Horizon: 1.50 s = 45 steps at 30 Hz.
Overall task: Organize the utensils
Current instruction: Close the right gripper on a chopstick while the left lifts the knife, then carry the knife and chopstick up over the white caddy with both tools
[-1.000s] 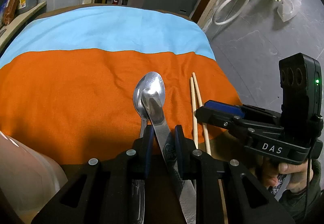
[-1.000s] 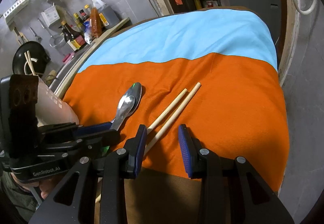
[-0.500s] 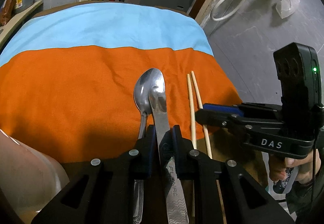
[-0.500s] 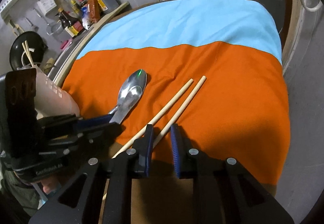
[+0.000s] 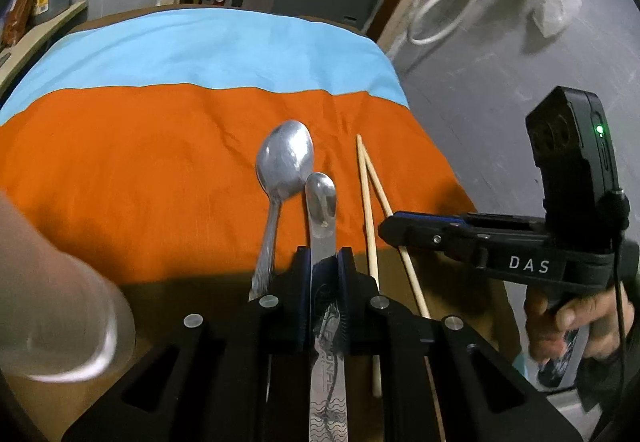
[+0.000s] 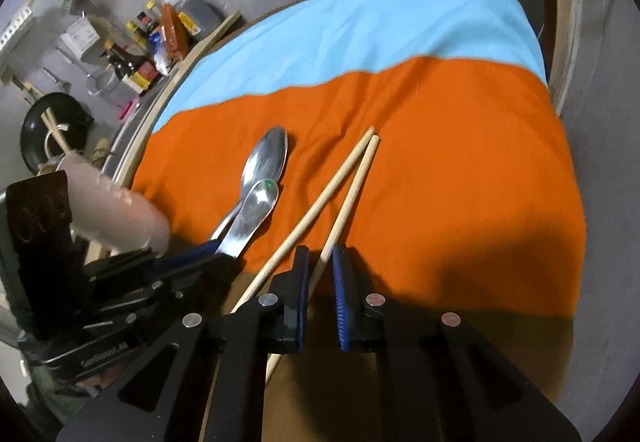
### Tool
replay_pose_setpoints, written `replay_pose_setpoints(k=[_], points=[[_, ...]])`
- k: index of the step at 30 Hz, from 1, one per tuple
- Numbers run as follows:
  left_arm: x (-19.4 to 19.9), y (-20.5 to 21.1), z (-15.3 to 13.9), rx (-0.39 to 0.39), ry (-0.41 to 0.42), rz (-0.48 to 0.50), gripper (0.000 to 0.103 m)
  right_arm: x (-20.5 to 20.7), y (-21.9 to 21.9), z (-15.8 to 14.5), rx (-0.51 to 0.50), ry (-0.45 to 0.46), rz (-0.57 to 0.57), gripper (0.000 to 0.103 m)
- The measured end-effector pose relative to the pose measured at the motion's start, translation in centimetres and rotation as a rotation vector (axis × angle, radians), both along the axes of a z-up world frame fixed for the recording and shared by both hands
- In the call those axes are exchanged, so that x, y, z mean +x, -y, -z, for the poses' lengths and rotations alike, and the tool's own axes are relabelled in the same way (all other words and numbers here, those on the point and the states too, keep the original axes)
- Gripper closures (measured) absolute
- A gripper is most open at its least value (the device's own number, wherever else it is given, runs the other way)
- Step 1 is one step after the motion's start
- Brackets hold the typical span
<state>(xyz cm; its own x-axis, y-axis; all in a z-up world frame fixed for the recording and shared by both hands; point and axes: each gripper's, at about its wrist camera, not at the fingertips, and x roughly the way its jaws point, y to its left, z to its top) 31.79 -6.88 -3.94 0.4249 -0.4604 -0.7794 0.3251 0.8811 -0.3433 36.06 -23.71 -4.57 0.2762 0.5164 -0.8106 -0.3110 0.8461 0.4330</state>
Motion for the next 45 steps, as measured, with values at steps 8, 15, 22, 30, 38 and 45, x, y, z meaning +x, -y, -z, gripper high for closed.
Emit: replay_pose_setpoints(k=[8,15,22,30,38,45], points=[[-3.0,-0.8,-0.3,-0.003,0.004,0.018,0.093,-3.8,0.0,-1.1,-0.015,0.044,-0.022,0.1],[-5.2,-0.3,-0.2,0.067,0.024,0.081,0.092,-5.3,-0.7,-0.7,-0.078,0.082,-0.08,0.1],[-4.6,1.1,-0.3,0.161,-0.013,0.176,0.089,-4.3,-2.9,-0.7,-0.212,0.073,-0.178,0.098],[-4.6,3.0,0.3,0.292,0.015,0.241,0.088,-4.1,-4.2,-0.7,-0.291,0.078,-0.188,0.099],[-6.6,0.6,0.6,0.157,0.117,0.132,0.091,-5.5,-1.7,-0.9,-0.129,0.086,-0.056,0.101],[-9.1,-1.9,-1.1,0.032,0.263,0.066,0.091,-8.7,-1.2,-2.9,-0.098,0.241,-0.019,0.101]])
